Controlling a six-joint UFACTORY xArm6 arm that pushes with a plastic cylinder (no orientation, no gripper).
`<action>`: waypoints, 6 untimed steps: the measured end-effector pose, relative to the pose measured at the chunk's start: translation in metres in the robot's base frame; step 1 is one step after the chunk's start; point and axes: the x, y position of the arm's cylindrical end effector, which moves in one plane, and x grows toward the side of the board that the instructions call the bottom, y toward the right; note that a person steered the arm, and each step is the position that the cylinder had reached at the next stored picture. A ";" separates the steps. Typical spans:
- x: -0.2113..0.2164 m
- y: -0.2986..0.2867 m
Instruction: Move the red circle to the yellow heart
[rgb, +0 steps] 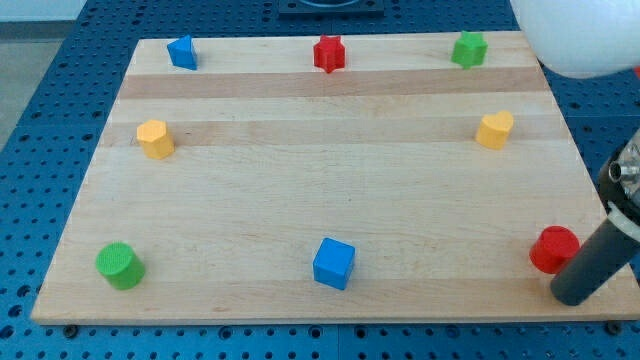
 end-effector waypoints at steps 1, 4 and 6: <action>-0.006 -0.003; -0.061 -0.003; -0.101 0.014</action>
